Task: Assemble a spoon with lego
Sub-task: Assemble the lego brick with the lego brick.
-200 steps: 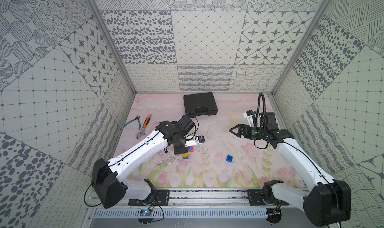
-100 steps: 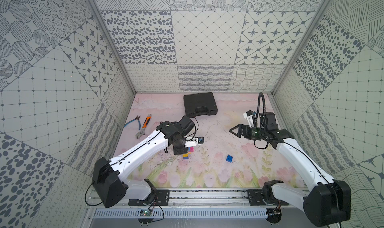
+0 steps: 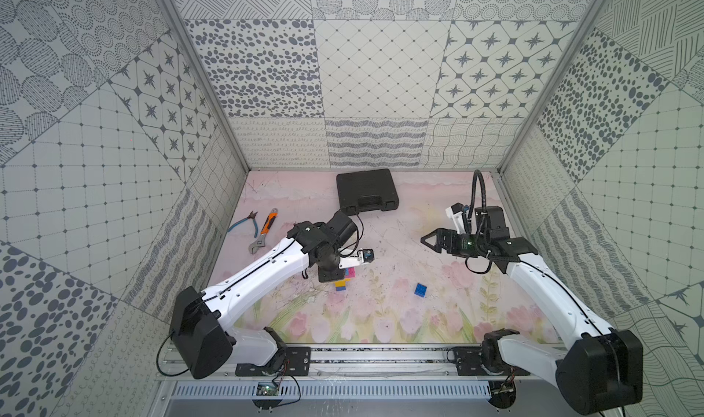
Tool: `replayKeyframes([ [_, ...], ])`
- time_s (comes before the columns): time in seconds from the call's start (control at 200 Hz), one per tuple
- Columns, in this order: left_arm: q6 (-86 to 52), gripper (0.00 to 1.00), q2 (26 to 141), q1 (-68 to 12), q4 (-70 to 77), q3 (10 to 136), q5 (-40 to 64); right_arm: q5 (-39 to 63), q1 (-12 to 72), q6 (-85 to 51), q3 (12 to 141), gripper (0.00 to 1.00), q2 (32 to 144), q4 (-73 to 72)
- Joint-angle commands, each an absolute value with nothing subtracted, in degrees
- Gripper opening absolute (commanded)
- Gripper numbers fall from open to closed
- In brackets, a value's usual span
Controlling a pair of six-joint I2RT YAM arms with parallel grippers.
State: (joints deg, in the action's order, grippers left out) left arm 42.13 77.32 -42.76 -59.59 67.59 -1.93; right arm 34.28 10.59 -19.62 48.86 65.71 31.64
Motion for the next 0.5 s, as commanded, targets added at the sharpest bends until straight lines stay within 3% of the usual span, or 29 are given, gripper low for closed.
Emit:
replayKeyframes([
  [0.0,43.15,0.09,78.11,-42.59,-60.81,67.98,-2.33,34.37,10.9,-18.63,48.31,0.98,64.71,29.58],
  [0.495,43.03,0.09,79.52,-42.67,-62.92,67.85,2.13,34.32,10.9,-18.57,48.4,0.98,64.82,28.92],
])
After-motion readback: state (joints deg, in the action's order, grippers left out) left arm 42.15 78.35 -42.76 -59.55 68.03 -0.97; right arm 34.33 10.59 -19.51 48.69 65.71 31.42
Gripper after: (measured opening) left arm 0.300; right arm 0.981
